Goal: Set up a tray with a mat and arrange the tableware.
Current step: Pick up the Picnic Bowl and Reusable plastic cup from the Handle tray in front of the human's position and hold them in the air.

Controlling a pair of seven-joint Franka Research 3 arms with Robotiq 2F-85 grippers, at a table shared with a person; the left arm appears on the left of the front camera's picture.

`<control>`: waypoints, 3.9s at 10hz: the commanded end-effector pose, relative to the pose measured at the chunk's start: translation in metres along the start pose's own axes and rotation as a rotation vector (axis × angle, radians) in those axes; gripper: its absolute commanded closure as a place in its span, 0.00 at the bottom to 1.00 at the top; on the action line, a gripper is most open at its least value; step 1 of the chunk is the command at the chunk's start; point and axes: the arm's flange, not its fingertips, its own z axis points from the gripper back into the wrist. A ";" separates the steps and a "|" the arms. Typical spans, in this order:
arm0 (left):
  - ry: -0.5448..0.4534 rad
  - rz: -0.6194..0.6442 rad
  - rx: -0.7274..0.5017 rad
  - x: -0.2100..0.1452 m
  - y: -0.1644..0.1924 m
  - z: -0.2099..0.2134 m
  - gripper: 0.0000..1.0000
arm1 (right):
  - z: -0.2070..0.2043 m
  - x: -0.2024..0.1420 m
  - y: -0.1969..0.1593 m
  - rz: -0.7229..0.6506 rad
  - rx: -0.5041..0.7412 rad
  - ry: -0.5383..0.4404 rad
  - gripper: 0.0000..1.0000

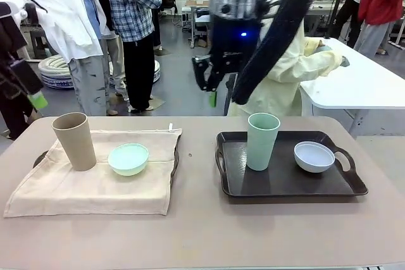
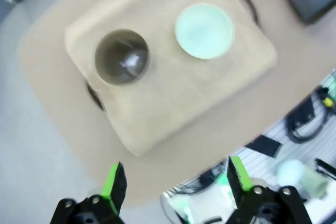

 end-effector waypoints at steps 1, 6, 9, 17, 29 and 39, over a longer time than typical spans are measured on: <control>-0.048 0.063 -0.132 -0.009 -0.015 0.004 0.00 | 0.002 -0.040 -0.069 -0.040 0.197 -0.033 0.36; -0.180 0.238 -0.501 -0.011 0.018 0.010 0.00 | 0.026 -0.108 -0.224 -0.292 0.591 -0.112 0.17; -0.118 0.338 -0.695 -0.023 0.036 -0.001 0.00 | 0.032 -0.141 -0.300 -0.399 0.611 -0.154 0.17; -0.167 0.337 -0.652 -0.028 0.047 0.001 0.00 | 0.026 -0.149 -0.329 -0.500 0.577 -0.138 0.17; -0.187 0.712 -1.165 -0.048 0.207 -0.073 0.00 | -0.085 -0.192 -0.520 -0.668 1.152 -0.161 0.17; -0.174 0.732 -1.148 -0.050 0.205 -0.079 0.00 | -0.088 -0.192 -0.520 -0.685 1.133 -0.145 0.17</control>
